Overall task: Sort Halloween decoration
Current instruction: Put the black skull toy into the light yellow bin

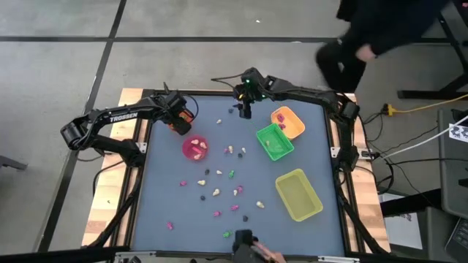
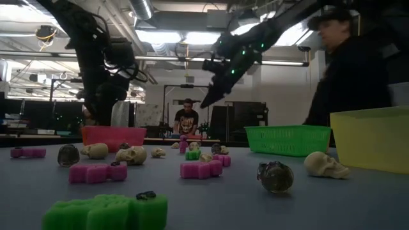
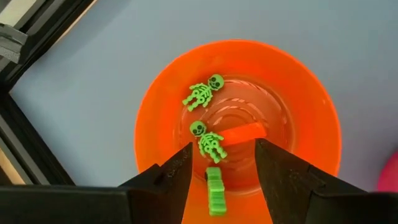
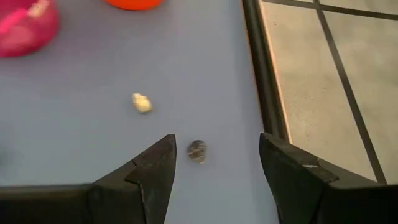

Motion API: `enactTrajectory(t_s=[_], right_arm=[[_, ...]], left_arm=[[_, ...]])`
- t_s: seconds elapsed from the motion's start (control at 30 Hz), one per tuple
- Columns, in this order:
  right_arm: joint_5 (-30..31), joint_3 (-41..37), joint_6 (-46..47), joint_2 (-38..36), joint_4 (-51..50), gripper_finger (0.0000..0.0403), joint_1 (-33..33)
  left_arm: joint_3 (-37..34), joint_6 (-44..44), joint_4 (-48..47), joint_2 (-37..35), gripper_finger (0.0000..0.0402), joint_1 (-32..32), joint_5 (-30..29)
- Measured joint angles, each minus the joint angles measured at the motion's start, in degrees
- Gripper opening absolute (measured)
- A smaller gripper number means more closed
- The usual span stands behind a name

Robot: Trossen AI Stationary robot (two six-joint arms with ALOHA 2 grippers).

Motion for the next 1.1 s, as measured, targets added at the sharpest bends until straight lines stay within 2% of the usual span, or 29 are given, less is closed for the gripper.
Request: enactTrajectory(t_s=[0.27,0.63,1.1], right_arm=[[-2.4,0.0,0.1,5.1,3.8,0.023,-2.3],[-9.5,0.0,-3.4,9.2,7.9,0.023,-2.5],[-9.8,0.0,-4.4,10.6,7.4,0.023,-3.0]], left_arm=[[0.0,-0.2,0.0,0.0,0.0157,-1.8,0.0],[0.0,-3.0,0.3,0.0,0.0157,-2.7,0.0],[0.0,-3.0,1.2,0.0,0.0157,-2.7,0.0]])
